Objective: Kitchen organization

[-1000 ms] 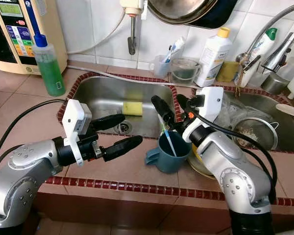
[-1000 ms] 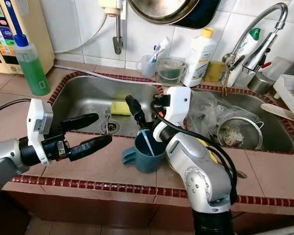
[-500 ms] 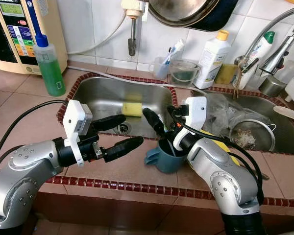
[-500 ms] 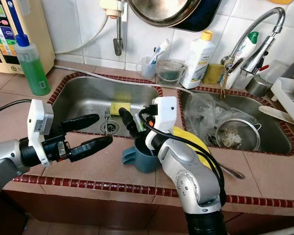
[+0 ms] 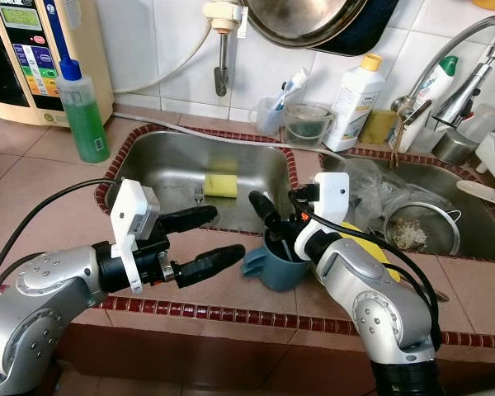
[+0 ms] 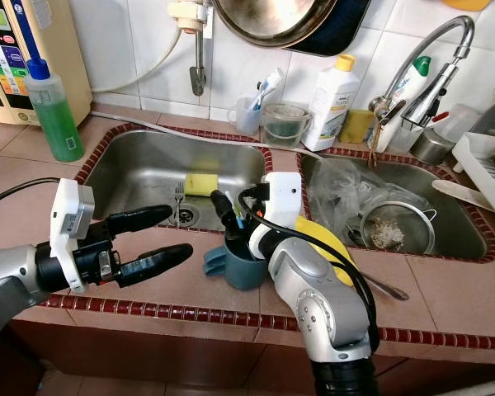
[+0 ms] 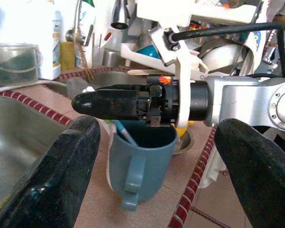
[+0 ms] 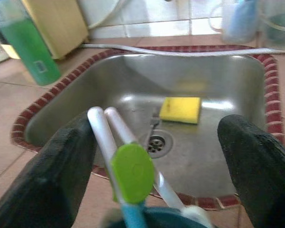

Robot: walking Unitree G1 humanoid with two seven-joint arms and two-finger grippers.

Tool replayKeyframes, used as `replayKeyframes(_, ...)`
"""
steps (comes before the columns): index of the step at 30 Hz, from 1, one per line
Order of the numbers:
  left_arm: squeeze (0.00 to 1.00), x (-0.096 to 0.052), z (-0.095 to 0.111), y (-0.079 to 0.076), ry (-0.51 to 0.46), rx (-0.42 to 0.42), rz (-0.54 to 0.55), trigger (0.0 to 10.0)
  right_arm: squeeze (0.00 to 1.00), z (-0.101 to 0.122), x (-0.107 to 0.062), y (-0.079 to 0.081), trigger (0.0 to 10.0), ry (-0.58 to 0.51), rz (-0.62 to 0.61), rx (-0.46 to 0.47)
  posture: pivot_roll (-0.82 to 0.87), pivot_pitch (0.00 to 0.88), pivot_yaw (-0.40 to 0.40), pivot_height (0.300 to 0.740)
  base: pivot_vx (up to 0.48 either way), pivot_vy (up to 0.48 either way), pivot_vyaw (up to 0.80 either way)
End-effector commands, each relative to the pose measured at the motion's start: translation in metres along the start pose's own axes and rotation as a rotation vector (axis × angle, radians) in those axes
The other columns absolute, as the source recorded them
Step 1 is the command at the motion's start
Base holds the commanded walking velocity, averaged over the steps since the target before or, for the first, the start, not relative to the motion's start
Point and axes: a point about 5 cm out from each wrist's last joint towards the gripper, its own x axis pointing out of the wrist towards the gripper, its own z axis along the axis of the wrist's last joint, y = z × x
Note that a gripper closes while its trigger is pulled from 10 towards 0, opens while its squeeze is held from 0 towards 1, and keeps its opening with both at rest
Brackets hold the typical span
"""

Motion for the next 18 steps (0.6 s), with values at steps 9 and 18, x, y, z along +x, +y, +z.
replayKeyframes(9, 0.0, 0.0014, 0.002, -0.0052, 0.003, 0.012, -0.027, 10.0, 0.0, 0.0021, -0.0004, -0.0065, 0.0, -0.004, -0.041, 0.021, -0.07, 0.022, -0.13, 0.74, 0.0, 0.0, 0.0)
replayKeyframes(18, 0.0, -0.0003, 0.0031, -0.0054, 0.002, 0.004, -0.028, 10.0, 0.0, 0.0085, 0.0015, -0.0043, 0.0, -0.027, -0.028, 0.058, -0.07, 0.031, -0.131, 0.74, 0.0, 0.0, 0.0)
